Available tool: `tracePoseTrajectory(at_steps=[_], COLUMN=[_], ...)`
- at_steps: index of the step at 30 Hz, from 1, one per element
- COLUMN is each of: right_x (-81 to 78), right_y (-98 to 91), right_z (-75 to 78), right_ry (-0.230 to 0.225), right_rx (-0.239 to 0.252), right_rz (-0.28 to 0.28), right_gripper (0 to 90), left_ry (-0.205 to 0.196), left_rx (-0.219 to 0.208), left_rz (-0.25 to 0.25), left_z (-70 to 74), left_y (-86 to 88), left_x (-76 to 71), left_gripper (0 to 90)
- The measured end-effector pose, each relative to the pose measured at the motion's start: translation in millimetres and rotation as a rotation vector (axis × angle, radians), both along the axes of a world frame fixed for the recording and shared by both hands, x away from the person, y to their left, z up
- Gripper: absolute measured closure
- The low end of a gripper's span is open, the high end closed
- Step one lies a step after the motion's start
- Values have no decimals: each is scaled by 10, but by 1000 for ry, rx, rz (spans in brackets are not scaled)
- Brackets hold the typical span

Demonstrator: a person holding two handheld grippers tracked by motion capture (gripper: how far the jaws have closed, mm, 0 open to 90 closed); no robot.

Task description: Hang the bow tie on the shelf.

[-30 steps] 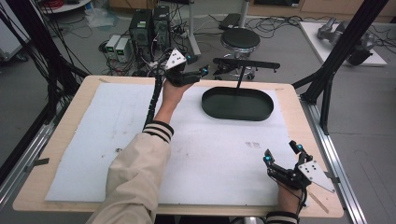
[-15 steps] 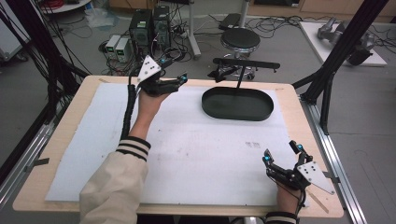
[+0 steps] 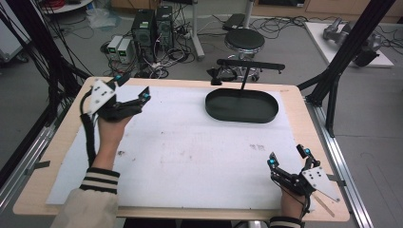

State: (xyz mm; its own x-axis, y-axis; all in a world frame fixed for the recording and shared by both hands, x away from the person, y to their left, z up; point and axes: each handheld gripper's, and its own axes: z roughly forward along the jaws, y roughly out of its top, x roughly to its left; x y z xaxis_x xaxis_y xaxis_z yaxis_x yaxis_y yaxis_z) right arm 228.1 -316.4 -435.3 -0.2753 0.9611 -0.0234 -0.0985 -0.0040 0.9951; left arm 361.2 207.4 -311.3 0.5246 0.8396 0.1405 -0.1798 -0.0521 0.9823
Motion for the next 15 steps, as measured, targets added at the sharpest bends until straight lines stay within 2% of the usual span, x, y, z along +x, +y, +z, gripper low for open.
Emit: tracePoseTrajectory(at_steps=[1,2,3,6,8,9,10,13,15], right_x=[0,-8,-8,-17,-23,-24,-28,-42,-51], right_y=[0,-5,-6,6,12,10,9,-1,-3], right_z=[0,4,5,-1,-3,-3,-3,-2,-3], right_ry=[0,4,2,12,16,14,14,10,13], right_rx=[0,6,3,3,4,-1,-1,-1,5], right_rz=[0,-15,-22,-33,-36,-38,-43,-53,-58], right_gripper=[64,64,64,64,64,64,64,64,64], left_ry=[3,15,15,29,41,61,61,83,85], left_rx=[-10,-37,-37,-61,-48,-41,-41,-25,-30], left_rz=[15,32,32,76,115,127,127,162,190], left_z=[-13,-41,-41,-101,-153,-217,-217,-317,-384], left_y=[74,230,230,453,587,718,718,907,1020], left_x=[-63,-187,-187,-368,-478,-571,-571,-717,-813], left_gripper=[203,202,201,193,193,193,193,193,189])
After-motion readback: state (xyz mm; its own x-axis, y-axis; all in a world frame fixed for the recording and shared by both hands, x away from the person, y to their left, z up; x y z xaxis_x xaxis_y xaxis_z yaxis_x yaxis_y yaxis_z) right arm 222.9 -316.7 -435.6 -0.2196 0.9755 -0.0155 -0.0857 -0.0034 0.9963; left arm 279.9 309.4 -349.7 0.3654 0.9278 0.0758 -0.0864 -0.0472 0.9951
